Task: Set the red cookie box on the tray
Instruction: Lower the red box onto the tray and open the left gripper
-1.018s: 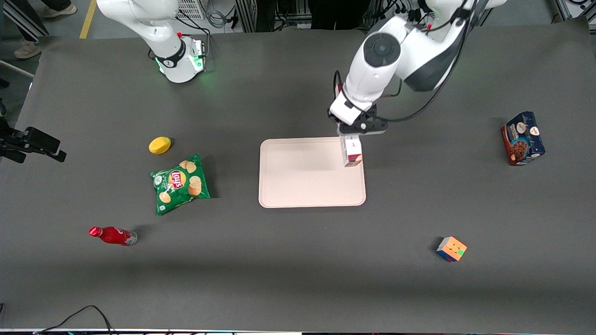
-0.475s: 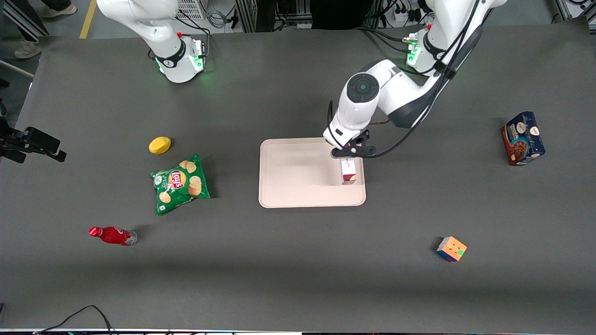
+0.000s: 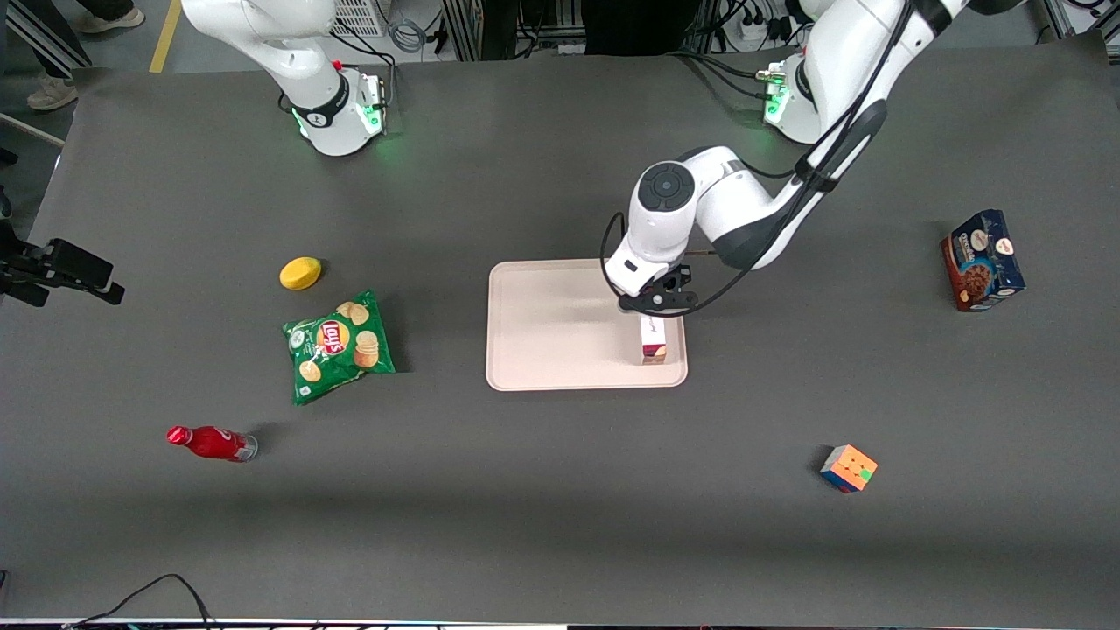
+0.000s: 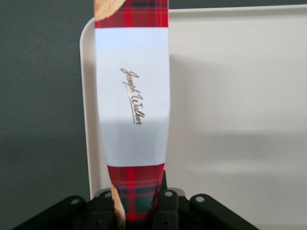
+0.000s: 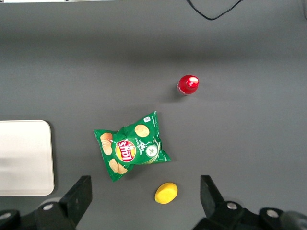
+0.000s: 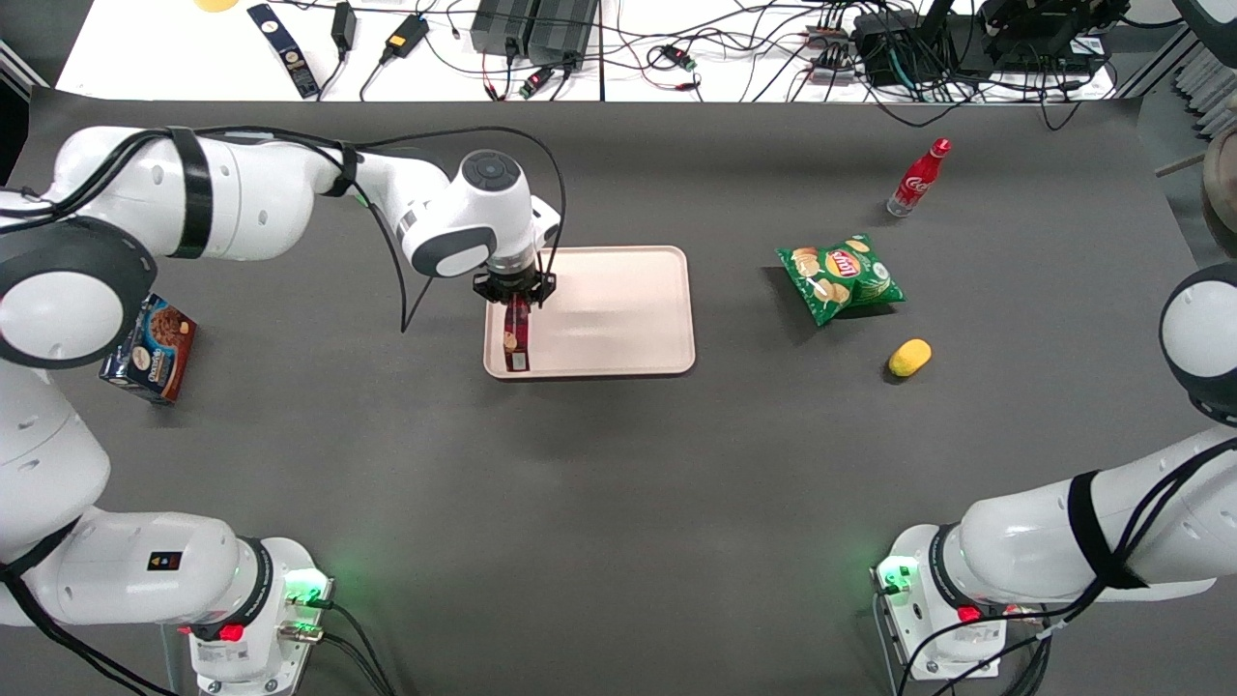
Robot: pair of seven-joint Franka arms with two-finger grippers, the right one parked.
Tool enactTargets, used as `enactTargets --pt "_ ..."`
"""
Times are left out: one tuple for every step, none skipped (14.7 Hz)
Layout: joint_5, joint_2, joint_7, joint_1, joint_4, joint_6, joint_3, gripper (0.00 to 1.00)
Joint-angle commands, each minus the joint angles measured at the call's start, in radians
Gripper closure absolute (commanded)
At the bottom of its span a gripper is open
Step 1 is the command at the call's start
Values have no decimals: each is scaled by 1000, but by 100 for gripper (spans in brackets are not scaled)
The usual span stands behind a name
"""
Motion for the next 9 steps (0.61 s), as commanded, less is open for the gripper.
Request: enactTargets --pt "69 45 -52 -12 21 59 37 100" --pt "83 54 -52 -12 20 71 41 100" --pt "94 62 -52 -12 21 73 44 100" --pt "95 65 -52 -12 21 74 44 100" --pt "95 66 -52 -12 21 74 46 100" --pt "95 68 -52 -12 20 73 48 100" --pt "97 68 -52 -12 20 73 48 100" --pt "103 71 -52 -12 21 73 48 100" --pt "106 75 -52 -12 21 73 48 79"
